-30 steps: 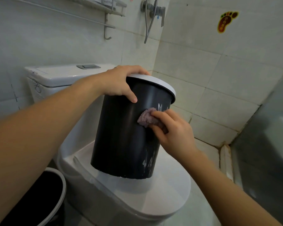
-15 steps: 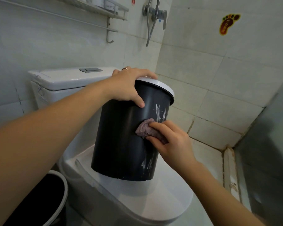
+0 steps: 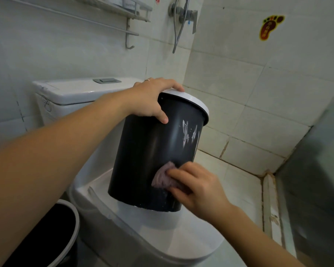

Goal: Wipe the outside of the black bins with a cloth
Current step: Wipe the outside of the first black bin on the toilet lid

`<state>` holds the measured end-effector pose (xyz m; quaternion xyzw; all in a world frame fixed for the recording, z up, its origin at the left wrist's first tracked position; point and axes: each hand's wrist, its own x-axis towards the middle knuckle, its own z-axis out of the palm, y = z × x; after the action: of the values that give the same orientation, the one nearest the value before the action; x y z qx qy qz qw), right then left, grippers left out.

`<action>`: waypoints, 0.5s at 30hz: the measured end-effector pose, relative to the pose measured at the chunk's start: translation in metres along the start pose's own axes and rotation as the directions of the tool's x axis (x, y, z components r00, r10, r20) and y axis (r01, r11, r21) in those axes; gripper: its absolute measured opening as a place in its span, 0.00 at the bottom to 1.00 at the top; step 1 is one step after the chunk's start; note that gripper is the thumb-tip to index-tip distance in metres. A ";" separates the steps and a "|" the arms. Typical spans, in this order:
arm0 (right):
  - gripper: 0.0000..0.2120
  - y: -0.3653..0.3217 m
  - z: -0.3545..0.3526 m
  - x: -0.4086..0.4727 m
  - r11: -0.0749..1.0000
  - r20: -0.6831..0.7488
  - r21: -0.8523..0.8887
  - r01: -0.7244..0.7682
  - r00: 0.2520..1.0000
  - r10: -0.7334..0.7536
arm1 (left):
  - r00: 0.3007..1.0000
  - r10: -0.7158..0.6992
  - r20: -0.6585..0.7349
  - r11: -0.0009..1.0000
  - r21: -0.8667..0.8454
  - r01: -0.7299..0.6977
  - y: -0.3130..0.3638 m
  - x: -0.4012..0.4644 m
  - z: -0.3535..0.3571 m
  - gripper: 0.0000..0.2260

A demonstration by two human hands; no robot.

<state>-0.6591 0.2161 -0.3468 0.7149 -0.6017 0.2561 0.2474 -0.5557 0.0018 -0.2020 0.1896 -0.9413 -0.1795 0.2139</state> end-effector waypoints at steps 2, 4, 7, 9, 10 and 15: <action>0.12 -0.003 0.001 -0.009 0.998 0.062 -0.009 0.059 0.996 -0.058 | 1.000 0.000 0.002 1.000 -0.005 0.000 -0.002 -0.001 0.000 0.39; 0.12 -0.002 0.000 -0.005 0.996 0.071 -0.041 0.083 0.994 -0.080 | 1.000 -0.011 0.000 1.000 0.006 0.011 -0.002 -0.002 -0.001 0.40; 0.12 0.004 -0.005 0.015 0.997 -0.036 -0.069 -0.024 0.999 0.021 | 0.999 -0.035 -0.006 0.999 0.017 0.035 -0.004 -0.003 -0.002 0.39; 0.13 0.006 -0.006 0.027 0.991 -0.107 -0.057 -0.123 0.987 0.116 | 0.999 -0.046 -0.009 0.999 0.016 0.046 -0.005 -0.005 -0.003 0.38; 0.13 0.005 -0.005 0.029 0.988 -0.120 -0.049 -0.146 0.983 0.139 | 0.999 -0.047 -0.009 0.999 0.015 0.048 -0.005 -0.006 -0.004 0.38; 0.11 -0.010 0.005 -0.004 1.000 0.020 0.011 0.006 1.000 -0.006 | 0.999 -0.052 0.001 0.998 -0.020 0.052 -0.009 -0.009 -0.007 0.37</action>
<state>-0.6490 0.2170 -0.3536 0.7206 -0.6007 0.2514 0.2381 -0.5429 -0.0036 -0.2028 0.2116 -0.9343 -0.1947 0.2109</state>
